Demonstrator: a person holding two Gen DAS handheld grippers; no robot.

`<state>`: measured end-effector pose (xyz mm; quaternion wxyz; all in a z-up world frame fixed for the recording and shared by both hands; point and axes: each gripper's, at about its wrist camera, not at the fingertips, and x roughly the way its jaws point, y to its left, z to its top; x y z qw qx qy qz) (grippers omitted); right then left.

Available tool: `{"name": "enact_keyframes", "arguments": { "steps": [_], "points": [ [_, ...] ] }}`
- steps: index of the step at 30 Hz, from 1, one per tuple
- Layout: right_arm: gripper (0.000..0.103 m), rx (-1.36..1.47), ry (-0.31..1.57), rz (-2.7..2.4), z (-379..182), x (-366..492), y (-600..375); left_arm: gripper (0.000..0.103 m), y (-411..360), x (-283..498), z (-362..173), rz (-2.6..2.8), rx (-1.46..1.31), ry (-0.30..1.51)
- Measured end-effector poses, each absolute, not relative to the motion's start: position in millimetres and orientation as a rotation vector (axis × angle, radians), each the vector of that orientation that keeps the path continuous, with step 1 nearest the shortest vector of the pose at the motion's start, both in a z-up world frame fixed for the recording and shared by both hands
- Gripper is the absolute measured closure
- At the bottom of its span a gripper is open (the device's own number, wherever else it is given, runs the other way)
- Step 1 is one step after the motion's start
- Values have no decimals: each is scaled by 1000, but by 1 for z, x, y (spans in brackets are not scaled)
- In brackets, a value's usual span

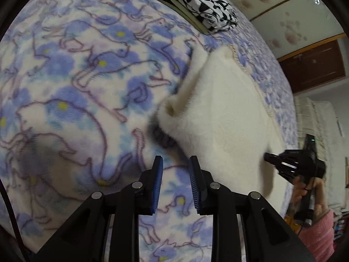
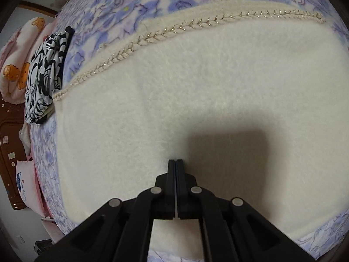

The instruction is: Fold large clothes

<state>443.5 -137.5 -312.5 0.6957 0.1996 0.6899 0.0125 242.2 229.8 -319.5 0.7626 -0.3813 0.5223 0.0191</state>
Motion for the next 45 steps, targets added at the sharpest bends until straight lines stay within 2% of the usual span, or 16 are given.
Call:
{"name": "enact_keyframes", "arguments": {
  "steps": [3, 10, 13, 23, 31, 36, 40, 45],
  "points": [
    [103, 454, 1560, 25, -319, 445, -138, 68, 229, 246, -332, -9, -896, 1149],
    [103, 386, 1587, 40, -319, 450, -131, 67, 225, 254, -361, -107, -1042, 1118],
    [103, 388, 1583, 30, -320, 450, -130, 61, 223, 265, -374, -153, -1087, 1095],
    [103, 378, 1571, 43, -327, 454, -124, 56, 216, 311, -400, -207, -1164, 1017],
    [103, 482, 1556, 65, -334, 456, -135, 53, 210, 327, -404, -132, -1235, 945],
    [103, 497, 1536, 71, -335, 453, -136, 66, 203, 326, -388, -47, -1245, 952],
    [103, 553, 1503, 88, -336, 448, -141, 69, 198, 330, -373, -8, -1236, 978],
    [103, 621, 1468, 132, -339, 442, -150, 84, 188, 330, -333, -53, -1177, 907]
  ]
}}
